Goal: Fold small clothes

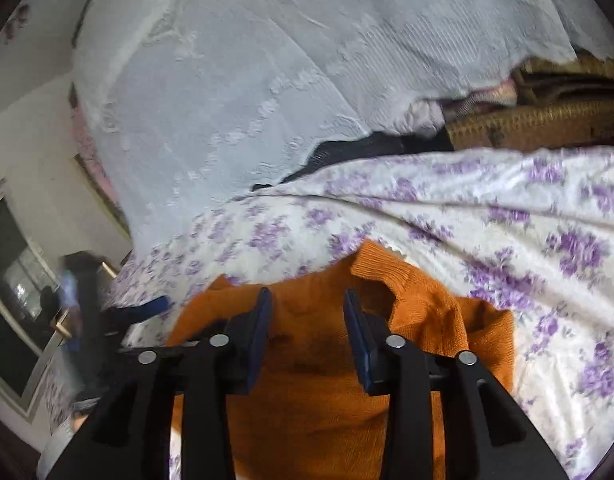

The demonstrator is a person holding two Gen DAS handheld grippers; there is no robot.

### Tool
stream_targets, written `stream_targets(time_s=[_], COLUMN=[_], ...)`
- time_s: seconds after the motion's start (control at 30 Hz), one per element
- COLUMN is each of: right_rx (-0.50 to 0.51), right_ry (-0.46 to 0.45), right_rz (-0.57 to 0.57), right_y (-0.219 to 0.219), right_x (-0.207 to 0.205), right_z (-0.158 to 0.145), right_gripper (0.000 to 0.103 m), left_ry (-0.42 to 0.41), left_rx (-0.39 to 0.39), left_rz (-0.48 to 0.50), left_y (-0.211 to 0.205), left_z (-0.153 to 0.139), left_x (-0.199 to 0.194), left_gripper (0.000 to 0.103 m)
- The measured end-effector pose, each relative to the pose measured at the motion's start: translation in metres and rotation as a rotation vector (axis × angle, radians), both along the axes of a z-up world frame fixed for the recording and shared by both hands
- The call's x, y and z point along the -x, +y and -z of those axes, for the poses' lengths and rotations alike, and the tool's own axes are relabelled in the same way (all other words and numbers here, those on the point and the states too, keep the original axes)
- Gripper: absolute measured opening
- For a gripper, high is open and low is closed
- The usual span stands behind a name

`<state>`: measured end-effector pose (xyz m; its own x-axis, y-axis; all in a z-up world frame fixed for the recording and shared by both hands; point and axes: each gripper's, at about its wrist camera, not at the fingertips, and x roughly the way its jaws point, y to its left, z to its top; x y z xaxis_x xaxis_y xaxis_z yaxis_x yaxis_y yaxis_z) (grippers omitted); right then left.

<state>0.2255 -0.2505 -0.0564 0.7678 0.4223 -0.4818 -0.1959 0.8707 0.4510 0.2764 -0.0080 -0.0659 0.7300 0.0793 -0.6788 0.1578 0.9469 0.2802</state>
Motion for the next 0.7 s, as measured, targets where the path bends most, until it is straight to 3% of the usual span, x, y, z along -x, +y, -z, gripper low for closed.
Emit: stream_targets(time_s=[0.07,0.1,0.17,0.2,0.3,0.4,0.5,0.63,0.7], right_rx=[0.017,0.027,0.076,0.100,0.156,0.219,0.286,0.377,0.356], right_ry=[0.031,0.049,0.070,0.073,0.035,-0.018,0.008,0.143,0.201], right_rz=[-0.037,-0.051,-0.077,-0.092,-0.150,-0.308,-0.402,-0.330,-0.281], right_y=[0.001,0.002,0.009,0.013,0.030,0.056,0.072,0.076,0.071], right_x=[0.003,0.005,0.010,0.012,0.024,0.044,0.055,0.032,0.007], right_z=[0.000,0.002,0.007,0.008,0.002,-0.006,-0.001,0.029,0.042], right_gripper=[0.040,0.040,0.040,0.040,0.041,0.041,0.048,0.049,0.047], left_ry=[0.083,0.132,0.231,0.244,0.193,0.184,0.192,0.200,0.198], left_rx=[-0.038,0.010,0.213,0.271,0.350,0.344,0.251,0.251,0.246], left_rz=[-0.088,-0.114,-0.146,-0.165,-0.178,-0.134,-0.152,-0.150,-0.151], left_y=[0.009,0.019,0.049,0.059,0.076,0.072,0.063,0.062,0.062], left_z=[0.020,0.026,0.028,0.026,0.015,0.014,0.022,0.025,0.026], left_x=[-0.018,-0.026,-0.038,-0.039,-0.031,-0.026,-0.030,-0.031,-0.030], left_gripper=[0.099,0.099,0.099,0.099,0.099,0.099,0.099,0.099,0.099])
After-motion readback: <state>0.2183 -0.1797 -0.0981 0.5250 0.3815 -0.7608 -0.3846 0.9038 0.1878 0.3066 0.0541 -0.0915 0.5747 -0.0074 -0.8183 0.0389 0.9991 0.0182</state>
